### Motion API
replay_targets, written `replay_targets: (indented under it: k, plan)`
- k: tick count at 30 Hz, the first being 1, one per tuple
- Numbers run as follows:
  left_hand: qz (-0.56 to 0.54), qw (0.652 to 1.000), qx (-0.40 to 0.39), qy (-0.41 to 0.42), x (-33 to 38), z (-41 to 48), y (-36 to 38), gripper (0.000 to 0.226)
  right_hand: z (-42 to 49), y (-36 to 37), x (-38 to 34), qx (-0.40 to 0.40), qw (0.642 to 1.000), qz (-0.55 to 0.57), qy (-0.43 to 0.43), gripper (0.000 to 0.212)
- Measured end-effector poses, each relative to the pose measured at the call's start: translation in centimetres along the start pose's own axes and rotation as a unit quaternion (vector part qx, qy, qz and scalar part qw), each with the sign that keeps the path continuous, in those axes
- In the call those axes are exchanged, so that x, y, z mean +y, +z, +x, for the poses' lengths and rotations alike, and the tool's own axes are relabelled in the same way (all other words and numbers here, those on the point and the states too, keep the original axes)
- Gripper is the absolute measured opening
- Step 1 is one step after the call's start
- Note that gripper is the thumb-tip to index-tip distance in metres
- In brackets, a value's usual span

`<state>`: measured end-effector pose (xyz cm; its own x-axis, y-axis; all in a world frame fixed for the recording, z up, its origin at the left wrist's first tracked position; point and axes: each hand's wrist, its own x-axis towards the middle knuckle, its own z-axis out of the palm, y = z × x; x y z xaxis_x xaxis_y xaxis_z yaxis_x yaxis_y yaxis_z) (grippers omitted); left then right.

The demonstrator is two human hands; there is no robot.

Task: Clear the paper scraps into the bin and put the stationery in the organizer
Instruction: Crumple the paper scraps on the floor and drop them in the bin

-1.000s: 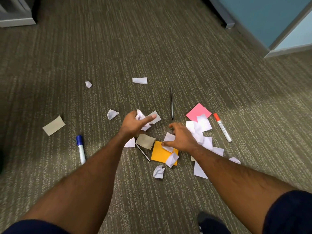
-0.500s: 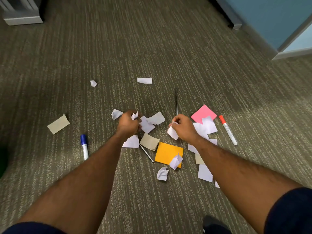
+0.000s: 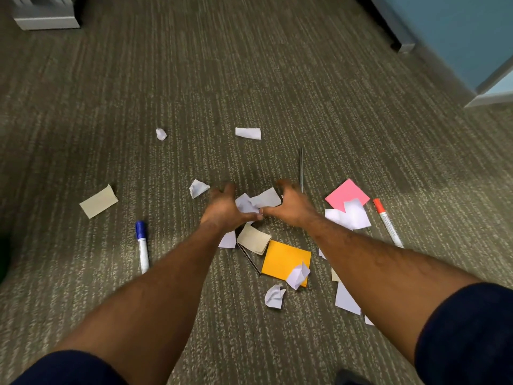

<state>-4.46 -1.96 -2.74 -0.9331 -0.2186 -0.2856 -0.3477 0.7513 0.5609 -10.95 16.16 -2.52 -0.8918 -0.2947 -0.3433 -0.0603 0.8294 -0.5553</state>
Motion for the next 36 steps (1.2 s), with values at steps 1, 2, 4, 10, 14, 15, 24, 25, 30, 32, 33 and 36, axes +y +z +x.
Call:
replay_targets:
  k: [1, 2, 4, 10, 14, 15, 24, 25, 30, 32, 33, 36]
  plan:
    - [0.019, 1.000, -0.009, -0.005, 0.2, 0.3, 0.0, 0.107, 0.2, 0.1, 0.0, -0.004, 1.000, -0.007, 0.002, 0.092]
    - [0.038, 0.999, -0.015, -0.005, 0.4, 0.5, 0.0, 0.103, 0.4, 0.2, 0.0, -0.009, 1.000, -0.016, -0.001, 0.090]
    - [0.067, 0.998, -0.022, 0.006, 0.8, 0.8, 0.1, 0.096, 0.8, 0.3, -0.1, -0.018, 0.999, -0.031, -0.012, 0.084]
    - [0.097, 0.994, -0.033, 0.032, 1.5, 1.1, 0.1, 0.081, 0.9, 1.0, -0.2, -0.008, 0.998, -0.045, -0.042, 0.070]
    - [0.098, 0.993, -0.010, 0.058, 1.7, 0.9, 0.3, 0.068, 0.4, 1.4, -0.2, 0.004, 0.998, -0.027, -0.057, 0.034]
    - [0.090, 0.994, -0.006, 0.058, 1.7, 0.8, 0.4, 0.066, 0.3, 1.4, -0.2, 0.009, 0.998, -0.006, -0.054, 0.028]
    - [-0.147, 0.988, 0.019, 0.042, 3.2, 0.1, -1.7, 0.043, -0.7, 0.1, -2.9, 0.029, 0.975, 0.221, -0.020, 0.019]
    - [-0.198, 0.980, 0.021, 0.026, 3.4, 0.0, -2.4, 0.039, -0.8, -0.1, -3.8, 0.029, 0.969, 0.246, -0.015, 0.026]
    - [-0.430, 0.902, 0.029, -0.039, 4.0, -1.1, -6.9, 0.013, -2.3, -0.7, -9.5, 0.046, 0.934, 0.353, -0.023, 0.017]
    - [-0.495, 0.867, 0.040, -0.049, 4.2, -1.9, -8.8, 0.021, -3.3, -0.8, -12.4, 0.043, 0.905, 0.423, -0.018, 0.017]
    - [-0.522, 0.851, 0.046, -0.050, 4.2, -2.5, -9.8, 0.023, -3.7, -0.8, -13.9, 0.046, 0.885, 0.464, -0.011, 0.017]
    - [-0.585, 0.806, 0.077, -0.052, 3.6, -4.2, -12.1, 0.027, -4.7, -0.3, -18.4, 0.037, 0.793, 0.608, 0.023, 0.012]
